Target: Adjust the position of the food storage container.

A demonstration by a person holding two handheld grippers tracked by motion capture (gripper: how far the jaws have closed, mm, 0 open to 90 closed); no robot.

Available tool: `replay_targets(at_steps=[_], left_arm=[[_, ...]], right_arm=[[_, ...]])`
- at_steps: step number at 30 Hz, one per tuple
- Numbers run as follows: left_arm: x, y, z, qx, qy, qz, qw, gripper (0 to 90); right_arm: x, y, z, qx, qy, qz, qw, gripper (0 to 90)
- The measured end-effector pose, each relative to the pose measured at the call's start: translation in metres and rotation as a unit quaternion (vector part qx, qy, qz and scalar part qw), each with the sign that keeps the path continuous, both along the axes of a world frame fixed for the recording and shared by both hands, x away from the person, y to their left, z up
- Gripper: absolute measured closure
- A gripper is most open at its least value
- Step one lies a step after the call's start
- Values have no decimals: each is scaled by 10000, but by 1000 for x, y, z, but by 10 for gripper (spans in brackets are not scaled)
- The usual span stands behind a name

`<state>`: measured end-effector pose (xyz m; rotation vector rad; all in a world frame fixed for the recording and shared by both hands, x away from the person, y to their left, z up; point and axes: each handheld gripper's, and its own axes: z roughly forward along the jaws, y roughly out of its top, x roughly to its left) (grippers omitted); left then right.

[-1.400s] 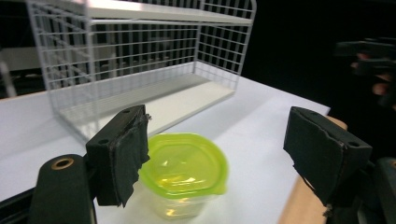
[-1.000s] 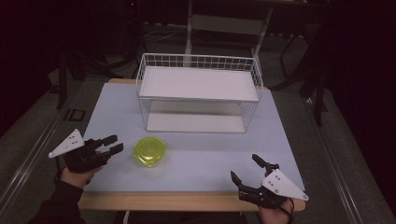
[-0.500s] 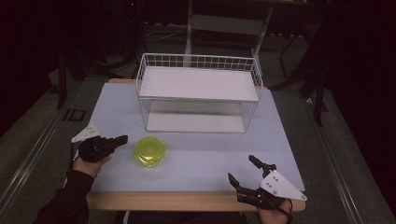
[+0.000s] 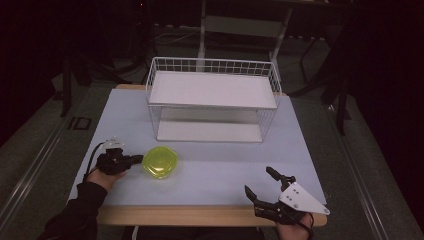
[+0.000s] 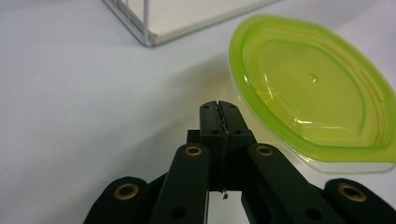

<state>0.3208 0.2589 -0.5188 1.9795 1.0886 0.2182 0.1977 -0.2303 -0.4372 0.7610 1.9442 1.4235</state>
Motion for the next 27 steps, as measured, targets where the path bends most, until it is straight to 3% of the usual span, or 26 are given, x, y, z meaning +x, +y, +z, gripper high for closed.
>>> replay_targets(at_steps=[11, 19, 27], left_arm=[[4, -12, -6, -69, 231, -242, 9994, 900], [4, -24, -5, -17, 254, -389, 9989, 900], [6, -60, -2, -68, 192, -691, 9974, 900]], right_arm=[[0, 0, 0, 20, 19, 14, 10000, 176], [0, 0, 0, 4, 13, 43, 10000, 176], [0, 0, 0, -10, 23, 44, 10000, 176]])
